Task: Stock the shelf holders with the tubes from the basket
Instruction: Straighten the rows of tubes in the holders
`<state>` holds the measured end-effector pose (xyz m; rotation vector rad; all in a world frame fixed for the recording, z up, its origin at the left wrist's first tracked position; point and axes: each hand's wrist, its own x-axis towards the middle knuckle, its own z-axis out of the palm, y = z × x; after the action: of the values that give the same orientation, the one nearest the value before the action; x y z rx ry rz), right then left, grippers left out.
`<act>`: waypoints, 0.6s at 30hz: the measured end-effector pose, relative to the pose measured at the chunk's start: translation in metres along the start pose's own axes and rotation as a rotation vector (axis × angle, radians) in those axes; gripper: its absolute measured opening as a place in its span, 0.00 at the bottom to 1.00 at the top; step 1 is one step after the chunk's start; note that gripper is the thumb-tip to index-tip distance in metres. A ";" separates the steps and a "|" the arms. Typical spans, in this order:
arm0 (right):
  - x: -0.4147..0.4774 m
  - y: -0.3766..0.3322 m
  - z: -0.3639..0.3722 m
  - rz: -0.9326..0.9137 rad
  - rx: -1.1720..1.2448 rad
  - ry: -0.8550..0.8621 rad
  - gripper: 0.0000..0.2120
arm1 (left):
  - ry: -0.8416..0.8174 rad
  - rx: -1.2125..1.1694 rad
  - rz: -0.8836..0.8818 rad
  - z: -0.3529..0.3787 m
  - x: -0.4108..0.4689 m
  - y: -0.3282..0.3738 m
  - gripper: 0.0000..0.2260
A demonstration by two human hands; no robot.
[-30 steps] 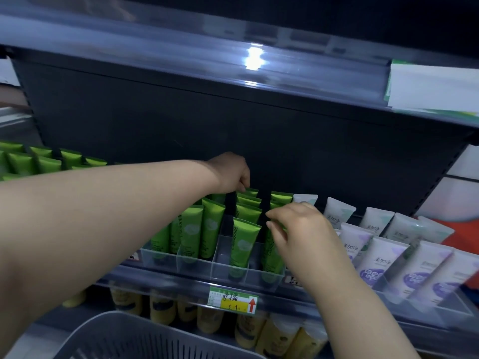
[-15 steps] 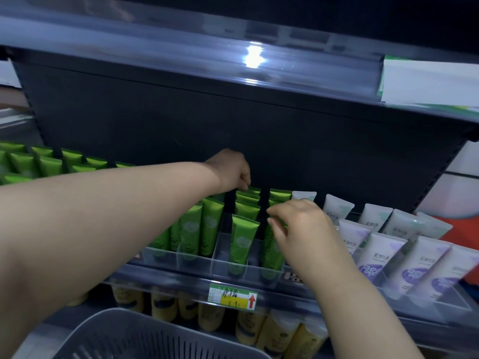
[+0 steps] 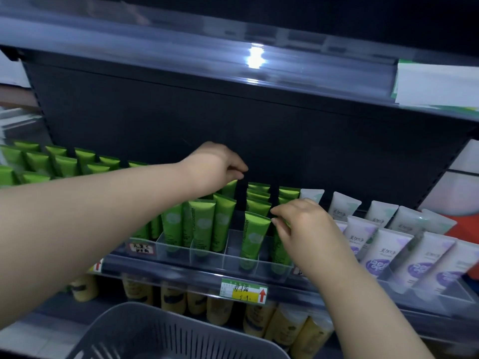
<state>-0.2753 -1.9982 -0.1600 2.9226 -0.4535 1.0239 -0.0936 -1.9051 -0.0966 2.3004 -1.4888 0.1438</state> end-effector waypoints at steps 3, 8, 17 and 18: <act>-0.001 -0.003 0.000 0.001 -0.006 -0.013 0.07 | 0.086 -0.052 0.022 -0.004 -0.026 -0.016 0.13; -0.005 -0.015 -0.001 -0.008 -0.014 0.005 0.09 | 0.138 -0.070 0.021 -0.006 -0.052 -0.039 0.13; 0.019 -0.045 -0.003 0.037 0.102 -0.031 0.09 | 0.292 -0.175 0.119 0.004 -0.076 -0.065 0.12; 0.026 -0.047 -0.003 0.049 0.101 -0.064 0.10 | 0.302 -0.178 0.144 0.006 -0.078 -0.069 0.12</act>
<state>-0.2447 -1.9599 -0.1374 3.0556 -0.4917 0.9901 -0.0664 -1.8167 -0.1438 1.9336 -1.4461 0.3659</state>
